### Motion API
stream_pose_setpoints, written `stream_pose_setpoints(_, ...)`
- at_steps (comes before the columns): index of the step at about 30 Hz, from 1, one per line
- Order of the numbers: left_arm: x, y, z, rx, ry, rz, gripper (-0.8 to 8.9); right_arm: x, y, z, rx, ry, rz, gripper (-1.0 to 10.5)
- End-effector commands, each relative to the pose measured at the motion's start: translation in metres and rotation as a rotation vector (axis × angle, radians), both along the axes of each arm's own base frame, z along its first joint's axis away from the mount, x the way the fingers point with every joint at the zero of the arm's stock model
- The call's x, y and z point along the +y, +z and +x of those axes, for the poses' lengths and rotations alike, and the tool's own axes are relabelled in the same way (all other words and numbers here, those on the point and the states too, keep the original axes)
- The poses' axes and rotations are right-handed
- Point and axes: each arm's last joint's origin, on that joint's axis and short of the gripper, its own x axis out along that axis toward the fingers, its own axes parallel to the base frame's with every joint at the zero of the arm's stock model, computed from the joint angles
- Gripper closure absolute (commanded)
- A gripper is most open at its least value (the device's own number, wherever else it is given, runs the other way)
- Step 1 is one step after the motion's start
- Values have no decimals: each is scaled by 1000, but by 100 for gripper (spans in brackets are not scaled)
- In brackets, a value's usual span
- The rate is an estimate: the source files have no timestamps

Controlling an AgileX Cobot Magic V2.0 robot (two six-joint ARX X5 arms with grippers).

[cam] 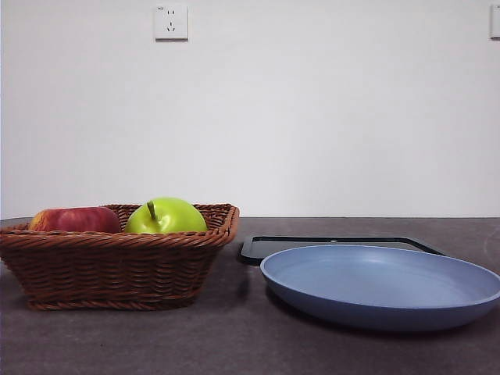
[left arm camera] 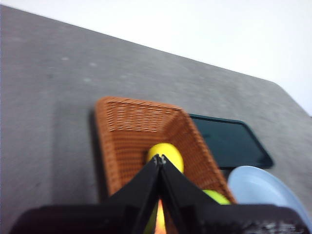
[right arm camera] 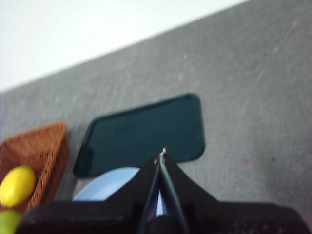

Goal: Take the lemon from the basket,put the lemon in the plate,hand out the plate

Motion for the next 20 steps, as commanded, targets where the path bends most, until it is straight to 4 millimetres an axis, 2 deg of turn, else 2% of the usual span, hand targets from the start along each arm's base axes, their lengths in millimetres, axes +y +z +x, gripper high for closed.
stream_pose_setpoints(1,-1,12,12,1,-80,2,807,1,10,9,52,40,-60,943)
stream_pose_setpoints(7,-7,24,35,131,-197,4,807,7,8,34,272,237,-82,943)
stream_pose_setpoints(13,-15,23,46,231,-260,24,805,9,-13,52,463,294,-51,937)
stream_pose_setpoints(15,-17,22,46,231,-273,29,798,9,-22,58,533,296,-44,893)
stream_pose_setpoints(16,-17,22,46,230,-278,30,749,9,-27,63,569,297,-40,837)
stream_pose_setpoints(18,-18,22,46,230,-282,31,581,10,-37,71,627,301,-35,712)
stream_pose_setpoints(20,-18,22,46,232,-281,28,505,14,-47,79,675,315,-35,635)
